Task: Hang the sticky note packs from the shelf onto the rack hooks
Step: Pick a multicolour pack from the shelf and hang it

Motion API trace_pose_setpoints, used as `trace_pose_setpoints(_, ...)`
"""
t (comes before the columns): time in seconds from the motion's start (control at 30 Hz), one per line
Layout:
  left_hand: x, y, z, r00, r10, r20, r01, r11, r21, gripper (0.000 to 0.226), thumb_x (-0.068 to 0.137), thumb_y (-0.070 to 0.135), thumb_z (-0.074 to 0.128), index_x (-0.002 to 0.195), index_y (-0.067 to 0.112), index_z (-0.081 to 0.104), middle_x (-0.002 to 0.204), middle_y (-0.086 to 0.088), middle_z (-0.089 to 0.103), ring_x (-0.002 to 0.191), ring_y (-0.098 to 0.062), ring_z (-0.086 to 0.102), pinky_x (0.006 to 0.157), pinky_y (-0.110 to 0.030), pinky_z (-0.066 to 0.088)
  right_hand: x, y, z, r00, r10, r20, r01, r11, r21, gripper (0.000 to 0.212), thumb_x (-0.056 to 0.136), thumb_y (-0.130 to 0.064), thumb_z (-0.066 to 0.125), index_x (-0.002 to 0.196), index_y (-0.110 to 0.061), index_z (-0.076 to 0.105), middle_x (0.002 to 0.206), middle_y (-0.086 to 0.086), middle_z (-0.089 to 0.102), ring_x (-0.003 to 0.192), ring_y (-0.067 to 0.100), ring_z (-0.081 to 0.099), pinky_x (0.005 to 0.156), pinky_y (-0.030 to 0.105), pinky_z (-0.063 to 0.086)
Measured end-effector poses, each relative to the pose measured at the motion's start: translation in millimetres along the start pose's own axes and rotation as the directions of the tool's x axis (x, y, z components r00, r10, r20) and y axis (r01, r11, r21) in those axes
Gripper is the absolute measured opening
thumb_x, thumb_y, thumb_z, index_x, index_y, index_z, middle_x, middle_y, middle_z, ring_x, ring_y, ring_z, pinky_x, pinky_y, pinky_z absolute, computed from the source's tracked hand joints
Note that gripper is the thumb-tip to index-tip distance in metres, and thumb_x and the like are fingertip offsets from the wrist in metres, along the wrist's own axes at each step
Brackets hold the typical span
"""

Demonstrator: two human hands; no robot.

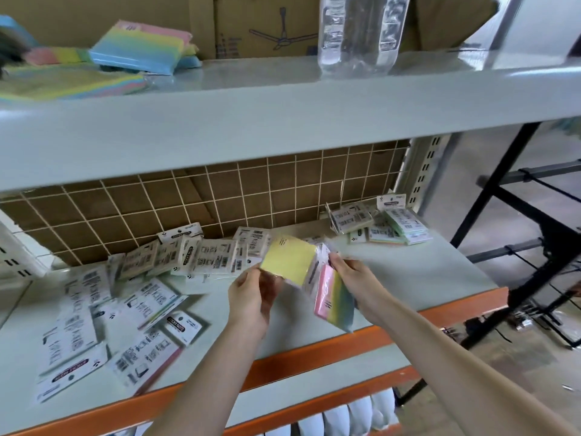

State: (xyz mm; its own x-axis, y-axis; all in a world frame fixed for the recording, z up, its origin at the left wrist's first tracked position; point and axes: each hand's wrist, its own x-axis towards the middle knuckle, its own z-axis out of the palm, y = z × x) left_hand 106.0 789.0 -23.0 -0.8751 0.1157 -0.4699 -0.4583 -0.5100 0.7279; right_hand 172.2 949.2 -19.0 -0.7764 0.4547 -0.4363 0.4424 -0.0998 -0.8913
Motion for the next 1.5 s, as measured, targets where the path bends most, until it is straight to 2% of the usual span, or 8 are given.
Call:
trace_pose_setpoints(0.13, -6.5, -7.4, 17.9, 0.996, -0.050, 0.076, 0.057, 0.994, -0.095, 0.017, 0.095, 0.003, 0.049, 0.081, 0.004, 0.058, 0.057, -0.007, 0.059, 0.046, -0.012, 0.057, 0.047, -0.017, 0.051, -11.0, -3.1, -10.0, 0.989, 0.059, 0.133, -0.080, 0.983, 0.164, 0.028, 0.091, -0.047, 0.057, 0.096, -0.020, 0.060, 0.082, 0.004, 0.064, 0.078, 0.022, 0.062, 0.089, 0.043, 0.050)
trace_pose_setpoints(0.47, -38.8, -37.6, 63.4, 0.945, -0.064, 0.322, 0.086, 0.995, -0.056, 0.037, 0.094, 0.002, 0.041, 0.068, 0.003, 0.067, 0.069, -0.011, 0.065, 0.060, -0.016, 0.065, 0.057, -0.023, 0.057, -29.7, -30.9, -90.3, 0.984, -0.144, 0.106, 0.119, 0.969, 0.216, 0.023, 0.086, -0.042, 0.064, 0.076, -0.021, 0.063, 0.058, -0.005, 0.060, 0.059, 0.010, 0.058, 0.072, 0.031, 0.039)
trace_pose_setpoints(0.6, -60.6, -62.4, 91.6, 0.885, -0.176, 0.431, 0.194, 0.981, 0.001, 0.025, 0.098, 0.024, 0.046, 0.099, 0.005, 0.061, 0.075, -0.009, 0.066, 0.063, -0.016, 0.064, 0.055, -0.024, 0.055, -44.2, -41.6, -136.5, 0.974, -0.172, 0.147, 0.141, 0.970, 0.199, 0.015, 0.079, -0.040, 0.069, 0.066, -0.034, 0.074, 0.057, -0.010, 0.063, 0.051, 0.006, 0.059, 0.062, 0.026, 0.048)
trace_pose_setpoints(0.83, -103.0, -119.8, 144.0, 0.794, -0.149, 0.590, -0.204, 0.848, 0.489, 0.052, 0.085, 0.054, 0.055, 0.111, 0.009, 0.059, 0.090, -0.009, 0.065, 0.082, -0.021, 0.063, 0.074, -0.034, 0.055, -64.7, -41.6, -228.7, 0.969, -0.168, 0.183, 0.157, 0.985, 0.071, 0.014, 0.091, -0.030, 0.060, 0.090, -0.024, 0.073, 0.088, 0.007, 0.067, 0.075, 0.017, 0.059, 0.058, 0.022, 0.046)
trace_pose_setpoints(0.93, -130.7, -143.3, 170.6, 0.693, -0.221, 0.686, -0.292, 0.784, 0.548, 0.052, 0.082, 0.045, 0.061, 0.105, -0.001, 0.055, 0.088, -0.014, 0.050, 0.081, -0.024, 0.049, 0.068, -0.032, 0.047, -80.3, -36.7, -271.4, 0.952, -0.232, 0.201, 0.250, 0.966, -0.067, 0.017, 0.089, -0.031, 0.064, 0.077, -0.028, 0.076, 0.081, 0.018, 0.066, 0.066, 0.010, 0.057, 0.055, 0.016, 0.043)
trace_pose_setpoints(1.03, -155.6, -161.7, 200.5, 0.592, -0.311, 0.743, -0.331, 0.747, 0.577, 0.040, 0.083, 0.033, 0.060, 0.107, 0.001, 0.059, 0.087, -0.013, 0.058, 0.079, -0.023, 0.054, 0.064, -0.024, 0.046, -97.0, -31.5, -318.4, 0.936, -0.285, 0.209, 0.317, 0.938, -0.140, 0.019, 0.084, -0.043, 0.066, 0.073, -0.031, 0.074, 0.060, 0.000, 0.063, 0.055, 0.005, 0.056, 0.049, 0.013, 0.041)
trace_pose_setpoints(1.27, -207.0, -206.4, 279.2, 0.542, -0.241, 0.805, -0.409, 0.761, 0.504, 0.012, 0.086, 0.019, 0.064, 0.098, 0.022, 0.065, 0.080, 0.004, 0.072, 0.069, -0.012, 0.067, 0.056, -0.022, 0.050, -125.2, -15.3, -421.7, 0.932, -0.355, -0.077, 0.334, 0.921, -0.200, 0.039, 0.081, -0.061, 0.056, 0.085, -0.025, 0.071, 0.072, -0.001, 0.073, 0.059, 0.013, 0.065, 0.056, 0.023, 0.048)
trace_pose_setpoints(1.5, -231.5, -246.6, 341.1, 0.565, -0.037, 0.824, -0.625, 0.632, 0.457, 0.021, 0.076, 0.058, 0.067, 0.094, 0.053, 0.057, 0.092, 0.018, 0.068, 0.078, 0.002, 0.067, 0.058, -0.014, 0.049, -127.5, 0.3, -494.4, 0.858, -0.358, -0.368, 0.345, 0.933, -0.103, 0.038, 0.090, -0.050, 0.055, 0.091, -0.017, 0.073, 0.078, -0.004, 0.074, 0.068, 0.011, 0.063, 0.066, 0.025, 0.045)
